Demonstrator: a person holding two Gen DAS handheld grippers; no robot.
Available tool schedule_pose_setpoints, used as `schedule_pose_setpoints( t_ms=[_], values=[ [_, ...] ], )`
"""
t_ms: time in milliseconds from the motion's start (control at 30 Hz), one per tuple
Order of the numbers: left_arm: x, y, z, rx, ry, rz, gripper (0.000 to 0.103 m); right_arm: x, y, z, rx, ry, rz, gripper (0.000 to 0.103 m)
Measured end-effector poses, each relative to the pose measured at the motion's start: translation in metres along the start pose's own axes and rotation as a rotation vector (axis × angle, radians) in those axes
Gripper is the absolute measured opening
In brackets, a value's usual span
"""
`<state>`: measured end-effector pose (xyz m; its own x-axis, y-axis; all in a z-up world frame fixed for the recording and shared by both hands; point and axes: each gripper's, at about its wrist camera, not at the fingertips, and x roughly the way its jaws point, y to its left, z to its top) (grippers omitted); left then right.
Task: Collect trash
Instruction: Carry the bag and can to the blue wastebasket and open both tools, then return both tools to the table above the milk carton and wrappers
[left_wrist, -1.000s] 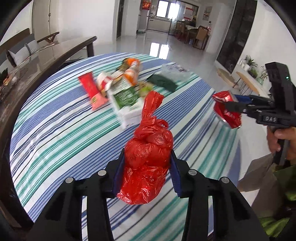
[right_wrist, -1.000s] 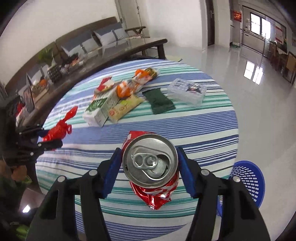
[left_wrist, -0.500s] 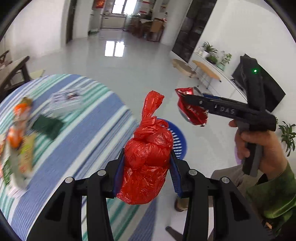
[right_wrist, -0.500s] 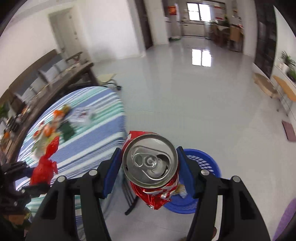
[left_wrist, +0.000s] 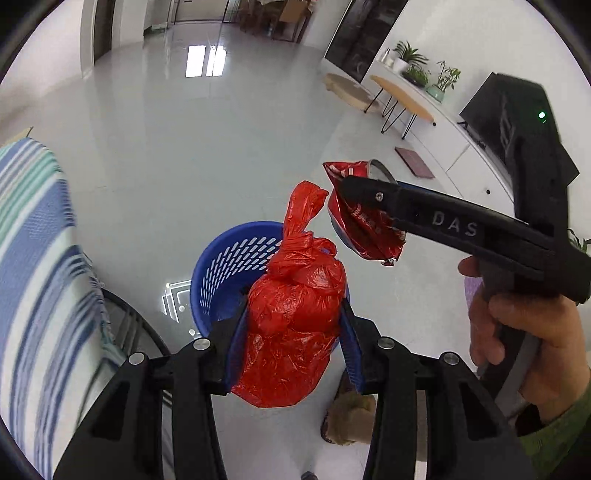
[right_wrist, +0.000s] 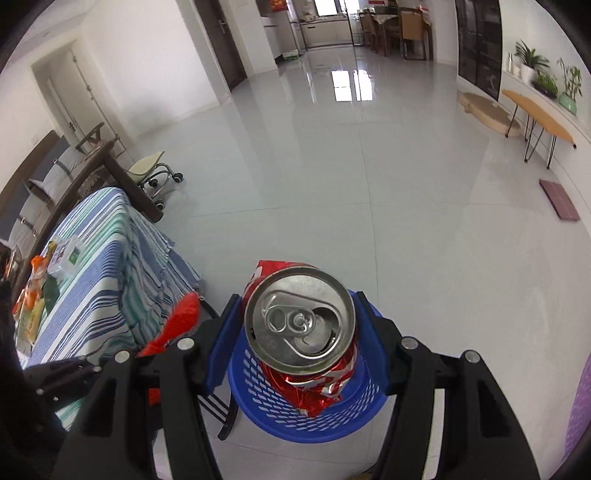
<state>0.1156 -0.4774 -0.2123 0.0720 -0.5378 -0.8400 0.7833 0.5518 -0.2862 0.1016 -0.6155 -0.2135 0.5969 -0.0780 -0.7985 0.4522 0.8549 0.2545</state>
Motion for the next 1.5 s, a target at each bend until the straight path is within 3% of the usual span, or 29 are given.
schedule_pose_setpoints(
  t_ms=[100,133,200,300,433,567,767,933,1100,1200,1333,1500],
  values=[
    [0.026,-0.001,0.006,0.002,0.013,0.007,0.046,0.011,-0.018,0.001,0.061,0.003,0.015,0.060],
    [0.033,0.000,0.007,0.003,0.015,0.001,0.049,0.013,-0.023,0.001,0.087,0.004,0.021,0.068],
    [0.048,0.001,0.010,0.011,0.023,0.002,0.070,0.014,-0.034,0.002,0.134,0.001,0.031,0.073],
    [0.056,0.005,0.012,0.030,0.013,0.054,0.076,0.003,-0.044,0.006,0.167,-0.033,0.037,0.074],
    [0.030,0.007,0.006,0.023,-0.037,0.053,0.084,-0.020,-0.044,0.006,0.162,-0.099,0.009,0.081],
    [-0.024,0.001,-0.011,0.018,-0.129,0.045,0.094,-0.039,-0.029,-0.002,0.148,-0.126,-0.015,0.093],
    [-0.098,0.018,-0.073,-0.055,-0.185,0.093,0.096,-0.047,0.041,-0.025,-0.053,-0.138,-0.017,0.093],
    [-0.153,0.060,-0.138,-0.108,-0.216,0.258,0.096,-0.054,0.127,-0.067,-0.266,-0.135,0.049,0.093],
    [-0.199,0.120,-0.190,-0.217,-0.210,0.408,0.096,-0.053,0.208,-0.115,-0.398,-0.098,0.154,0.093],
    [-0.227,0.155,-0.210,-0.284,-0.234,0.463,0.096,-0.050,0.248,-0.132,-0.450,-0.066,0.195,0.093],
    [-0.251,0.197,-0.223,-0.345,-0.239,0.551,0.097,-0.042,0.290,-0.143,-0.515,-0.051,0.184,0.093],
    [-0.256,0.238,-0.242,-0.407,-0.200,0.584,0.097,-0.025,0.319,-0.145,-0.534,-0.007,0.180,0.093]
  ],
)
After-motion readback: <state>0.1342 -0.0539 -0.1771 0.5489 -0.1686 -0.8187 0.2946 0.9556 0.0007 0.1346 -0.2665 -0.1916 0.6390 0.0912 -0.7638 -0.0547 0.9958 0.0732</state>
